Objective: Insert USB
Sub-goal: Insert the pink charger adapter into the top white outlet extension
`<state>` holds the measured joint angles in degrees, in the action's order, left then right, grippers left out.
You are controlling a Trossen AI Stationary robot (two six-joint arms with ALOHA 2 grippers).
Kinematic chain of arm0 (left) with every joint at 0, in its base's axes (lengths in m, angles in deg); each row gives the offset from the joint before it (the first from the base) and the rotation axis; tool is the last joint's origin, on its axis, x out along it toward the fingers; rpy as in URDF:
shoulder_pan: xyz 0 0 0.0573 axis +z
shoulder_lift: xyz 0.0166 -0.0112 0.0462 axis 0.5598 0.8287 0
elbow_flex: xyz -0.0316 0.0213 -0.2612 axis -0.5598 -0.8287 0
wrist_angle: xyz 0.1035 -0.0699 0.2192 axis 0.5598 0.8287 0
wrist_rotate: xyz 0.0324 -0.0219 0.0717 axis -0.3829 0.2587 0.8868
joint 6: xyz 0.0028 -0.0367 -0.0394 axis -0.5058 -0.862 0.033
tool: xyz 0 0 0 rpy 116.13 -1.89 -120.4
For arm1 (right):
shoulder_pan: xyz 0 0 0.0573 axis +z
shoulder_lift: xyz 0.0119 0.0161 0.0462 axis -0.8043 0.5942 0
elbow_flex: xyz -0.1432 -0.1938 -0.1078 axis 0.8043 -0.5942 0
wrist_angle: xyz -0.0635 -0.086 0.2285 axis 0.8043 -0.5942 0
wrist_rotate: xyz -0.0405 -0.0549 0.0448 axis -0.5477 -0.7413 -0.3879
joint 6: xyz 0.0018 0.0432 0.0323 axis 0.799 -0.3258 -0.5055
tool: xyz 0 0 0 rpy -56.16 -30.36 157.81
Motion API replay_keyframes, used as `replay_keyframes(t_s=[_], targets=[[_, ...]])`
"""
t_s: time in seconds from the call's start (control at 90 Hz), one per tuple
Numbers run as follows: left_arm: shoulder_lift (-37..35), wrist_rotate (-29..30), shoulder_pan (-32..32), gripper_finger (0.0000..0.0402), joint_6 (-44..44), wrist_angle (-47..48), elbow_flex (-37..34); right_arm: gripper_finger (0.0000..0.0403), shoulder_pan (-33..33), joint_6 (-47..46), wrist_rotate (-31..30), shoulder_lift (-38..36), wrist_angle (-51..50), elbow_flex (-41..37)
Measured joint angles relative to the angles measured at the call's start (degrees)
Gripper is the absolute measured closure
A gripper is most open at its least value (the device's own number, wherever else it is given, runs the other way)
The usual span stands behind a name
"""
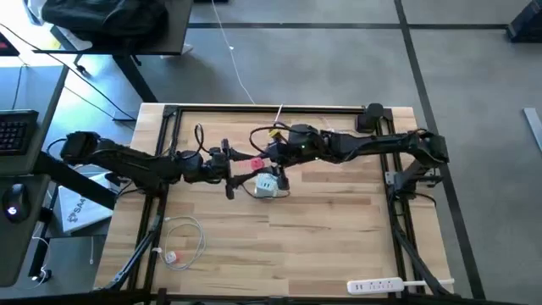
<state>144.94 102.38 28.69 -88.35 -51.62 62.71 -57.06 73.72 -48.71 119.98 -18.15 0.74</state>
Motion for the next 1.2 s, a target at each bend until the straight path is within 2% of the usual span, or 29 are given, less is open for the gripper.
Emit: replay_keyframes(t_s=[0.122, 0.233, 0.533, 0.656, 0.789, 1.111, 1.2], targets=[[-3.2, 0.6, -0.3, 0.0161, -2.5, 8.1, 0.0, 0.0292, 0.0, -0.8, -5.0, -0.9, -10.6, 0.0], [-3.1, 1.0, -0.3, 0.0161, -4.7, 11.1, 0.0, 0.0292, 0.0, -4.6, -6.1, -0.3, -19.2, 0.0], [7.0, 2.7, -0.3, 0.0161, -13.4, 12.0, -1.0, 0.0292, 1.3, -16.2, -4.7, 3.3, -36.5, 0.0], [12.0, 3.6, -0.3, 0.0161, -12.1, 10.5, -1.1, 0.0292, 1.4, -16.8, 4.9, 5.8, -38.3, 0.0], [15.1, 3.6, -0.3, 0.0161, -9.0, 7.2, -1.1, 0.0292, 0.6, -11.9, 15.9, 9.4, -38.5, 0.0], [15.5, 3.9, -3.2, 0.0161, -8.6, 8.6, -1.1, 0.0292, -6.7, -1.4, 36.0, 17.9, -38.3, 0.0], [15.5, 5.8, -4.4, 0.0161, -8.6, 10.3, -1.1, 0.0292, -9.7, 1.2, 42.6, 20.1, -38.2, 0.0]])
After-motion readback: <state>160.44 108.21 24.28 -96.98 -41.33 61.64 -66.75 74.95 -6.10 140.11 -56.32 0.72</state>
